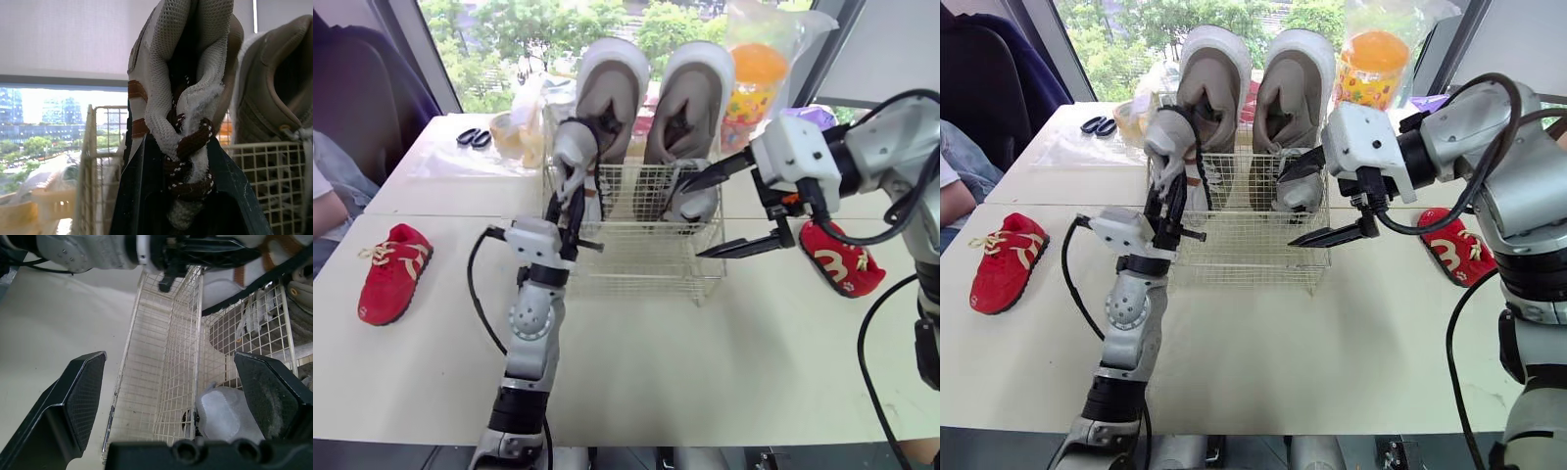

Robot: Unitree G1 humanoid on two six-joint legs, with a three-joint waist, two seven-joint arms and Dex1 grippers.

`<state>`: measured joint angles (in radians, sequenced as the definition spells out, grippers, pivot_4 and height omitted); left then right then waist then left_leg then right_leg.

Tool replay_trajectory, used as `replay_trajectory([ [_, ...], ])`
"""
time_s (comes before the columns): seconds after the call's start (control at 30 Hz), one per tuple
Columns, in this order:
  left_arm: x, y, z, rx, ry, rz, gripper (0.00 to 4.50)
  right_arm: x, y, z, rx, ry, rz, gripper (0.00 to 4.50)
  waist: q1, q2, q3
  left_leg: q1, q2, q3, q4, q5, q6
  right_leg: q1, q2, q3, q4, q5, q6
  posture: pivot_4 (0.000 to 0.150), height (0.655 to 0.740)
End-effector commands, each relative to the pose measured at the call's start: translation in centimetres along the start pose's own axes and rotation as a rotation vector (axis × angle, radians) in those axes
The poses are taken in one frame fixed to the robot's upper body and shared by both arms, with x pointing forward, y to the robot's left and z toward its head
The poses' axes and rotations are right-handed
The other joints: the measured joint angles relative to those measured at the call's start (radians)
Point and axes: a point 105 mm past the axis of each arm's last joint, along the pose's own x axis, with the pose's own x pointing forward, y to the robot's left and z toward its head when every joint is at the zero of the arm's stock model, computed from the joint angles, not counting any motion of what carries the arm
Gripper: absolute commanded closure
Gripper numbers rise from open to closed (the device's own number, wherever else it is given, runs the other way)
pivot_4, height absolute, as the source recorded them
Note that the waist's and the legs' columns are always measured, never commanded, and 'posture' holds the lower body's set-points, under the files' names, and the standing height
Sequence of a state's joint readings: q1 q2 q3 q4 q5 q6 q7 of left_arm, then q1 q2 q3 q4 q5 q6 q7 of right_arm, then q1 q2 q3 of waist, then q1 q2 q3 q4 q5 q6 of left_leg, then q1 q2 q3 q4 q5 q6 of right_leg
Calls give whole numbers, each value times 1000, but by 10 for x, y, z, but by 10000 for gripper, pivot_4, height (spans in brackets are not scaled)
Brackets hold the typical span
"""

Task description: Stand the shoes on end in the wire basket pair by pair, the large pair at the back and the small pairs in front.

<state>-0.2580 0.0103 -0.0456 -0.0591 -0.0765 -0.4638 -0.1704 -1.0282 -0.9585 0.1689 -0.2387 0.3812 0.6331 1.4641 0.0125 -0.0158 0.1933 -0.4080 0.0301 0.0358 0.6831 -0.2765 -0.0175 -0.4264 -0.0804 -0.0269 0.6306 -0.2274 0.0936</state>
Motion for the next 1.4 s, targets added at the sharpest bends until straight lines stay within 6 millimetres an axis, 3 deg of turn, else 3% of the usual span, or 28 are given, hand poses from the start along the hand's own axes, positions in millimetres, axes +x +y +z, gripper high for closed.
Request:
replay_trajectory([
  [0.03, -19, -6, -11, -33, 63, -34, 30743, -7, -1, 12, -50, -11, -32, 0, -2, 5, -3, 0, 0, 0, 0, 0, 0, 0, 0, 0, 0, 0, 0, 1500, 7400],
  [0.2, -29, -1, -5, -59, 104, -54, 4150, -7, -1, 9, -46, -16, -41, 0, -6, 9, -5, 1, 0, 1, -1, -1, 2, 0, 0, 0, 0, 0, 0, 1500, 7400],
  [0.23, -31, -1, -3, -70, 117, -69, 562, -6, -2, 8, -44, -17, -44, 0, -6, 9, -6, 1, 1, 1, -1, -1, 2, 0, 0, 0, 0, 0, 0, 1500, 7400],
  [0.5, -33, 7, 20, -176, 197, -165, 562, -3, -1, 1, -24, -41, -68, 0, -23, 10, -6, 1, 1, 1, -2, -2, 3, 0, 1, 0, 0, 0, 0, 1500, 7400],
  [0.7, -9, 32, 47, -271, 111, -87, 562, 0, -4, -4, -13, -52, -87, 0, -20, 9, -5, 0, 1, 0, 1, -1, 2, 0, 1, 0, 0, -3, -4, 1500, 7400],
  [0.83, 3, 19, 64, -386, 105, -197, 562, 2, -5, -5, -12, -54, -91, 0, -21, 8, -5, 0, 0, 0, 1, -1, 2, 0, 1, 0, 0, -1, -2, 1500, 7400],
  [1.0, -7, 9, 85, -545, 208, -410, 562, -3, -4, -9, 2, -41, -107, 0, -25, 8, -5, 0, 1, -1, -1, -1, 2, 0, 2, 0, 0, 0, 0, 1500, 7400],
  [1.17, -26, 16, 103, -641, 414, -625, 562, -22, -9, -13, 81, -43, -208, 0, -23, 8, -4, 0, 1, -5, -1, -1, 2, 0, 2, 0, 1, -2, -4, 1500, 7400],
  [1.4, -29, 22, 112, -668, 476, -679, 562, -33, -11, -15, 127, -47, -267, 0, -23, 7, -4, 0, 0, -2, 0, -1, 2, 0, 1, 1, -1, -3, -5, 1500, 7400],
])
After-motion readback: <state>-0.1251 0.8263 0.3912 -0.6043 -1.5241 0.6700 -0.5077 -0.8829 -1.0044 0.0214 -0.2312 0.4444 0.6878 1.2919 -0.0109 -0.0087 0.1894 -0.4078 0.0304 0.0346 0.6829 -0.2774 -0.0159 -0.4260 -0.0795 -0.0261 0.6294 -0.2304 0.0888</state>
